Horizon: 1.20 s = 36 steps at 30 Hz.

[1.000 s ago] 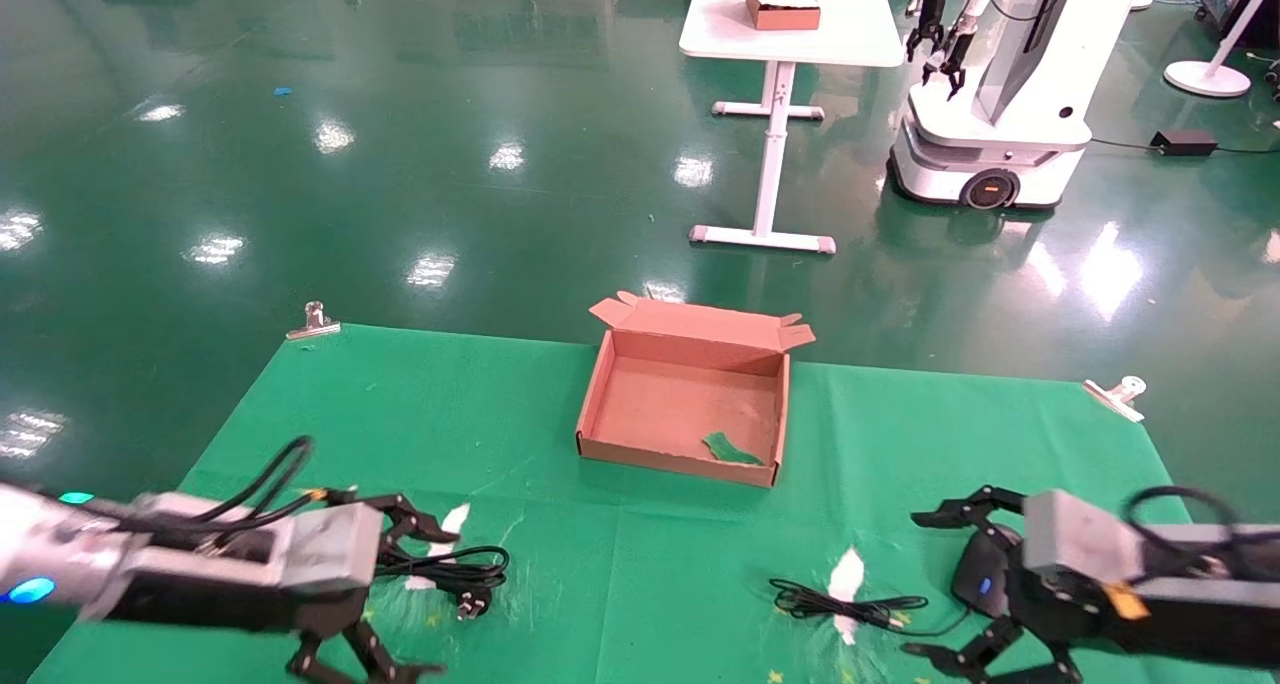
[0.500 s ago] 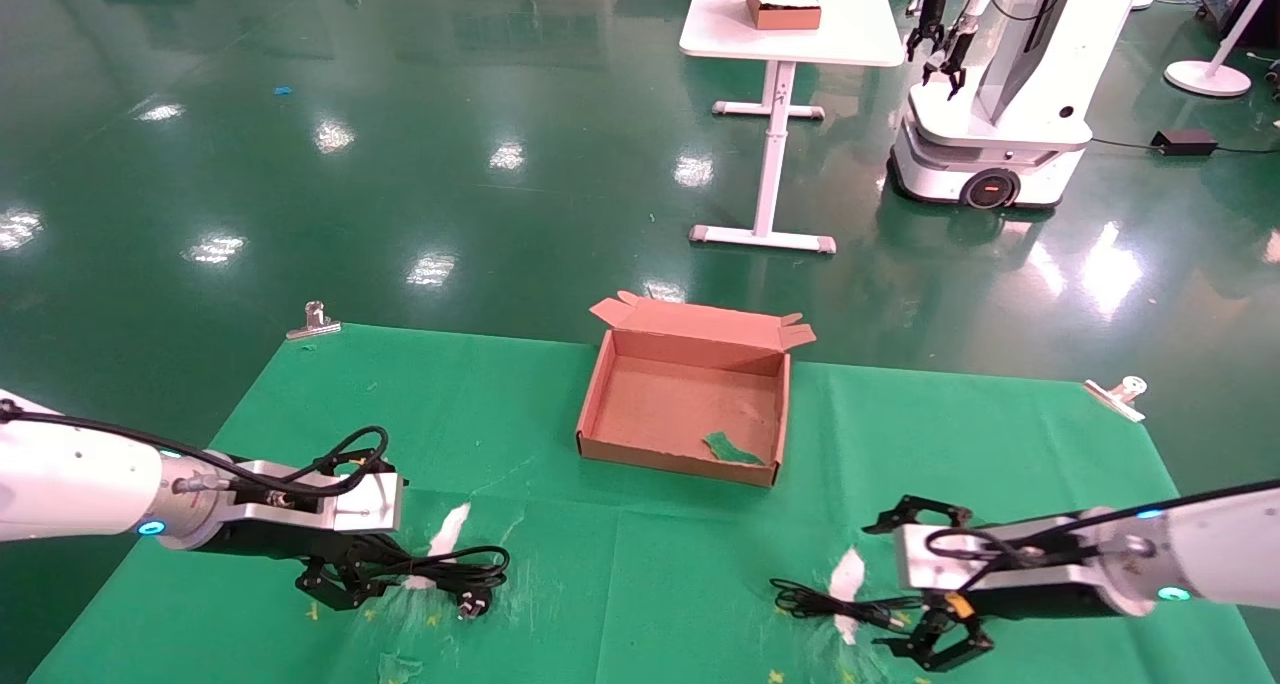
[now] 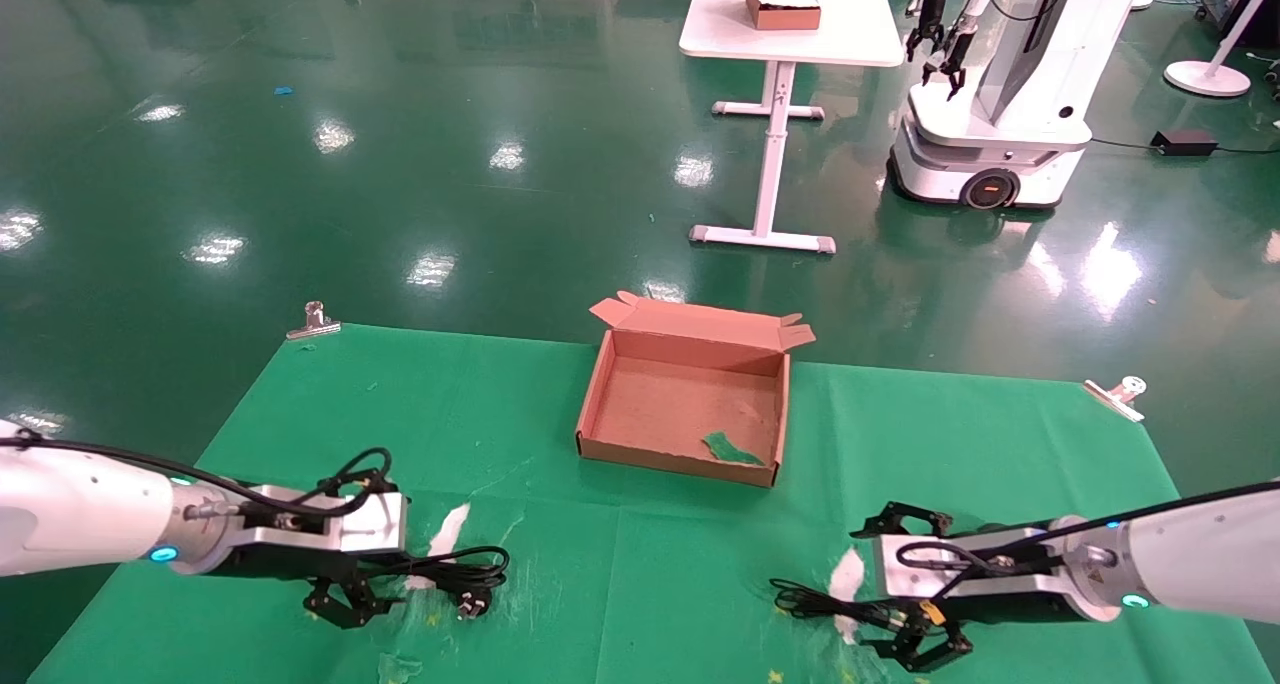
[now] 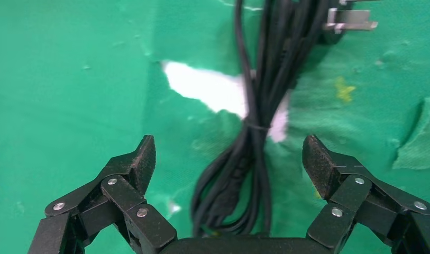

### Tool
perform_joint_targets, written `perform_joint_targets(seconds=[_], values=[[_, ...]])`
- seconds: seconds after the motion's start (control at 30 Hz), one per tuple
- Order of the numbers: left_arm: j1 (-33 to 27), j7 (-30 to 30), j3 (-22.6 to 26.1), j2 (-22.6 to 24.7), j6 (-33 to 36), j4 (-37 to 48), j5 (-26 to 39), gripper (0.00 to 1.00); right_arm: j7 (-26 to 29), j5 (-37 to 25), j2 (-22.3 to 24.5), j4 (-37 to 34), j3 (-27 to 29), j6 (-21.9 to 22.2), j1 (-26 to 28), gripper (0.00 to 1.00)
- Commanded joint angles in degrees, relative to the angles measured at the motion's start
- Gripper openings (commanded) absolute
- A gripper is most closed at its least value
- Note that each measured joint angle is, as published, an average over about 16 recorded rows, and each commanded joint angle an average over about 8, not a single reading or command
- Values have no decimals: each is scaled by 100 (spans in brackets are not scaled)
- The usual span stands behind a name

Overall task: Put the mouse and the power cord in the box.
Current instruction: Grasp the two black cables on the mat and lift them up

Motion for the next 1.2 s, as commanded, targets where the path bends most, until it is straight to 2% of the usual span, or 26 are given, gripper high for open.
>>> perform_joint_targets(seconds=[0.03,1.2], values=[[-23,49,-12,4,-17,70,-11,0,-37,-11,-25,-68,-4,23,21,0],[8,6,-10,-14,18,-14,-23,0,-14,18,11,20,9,-8,-8,0]])
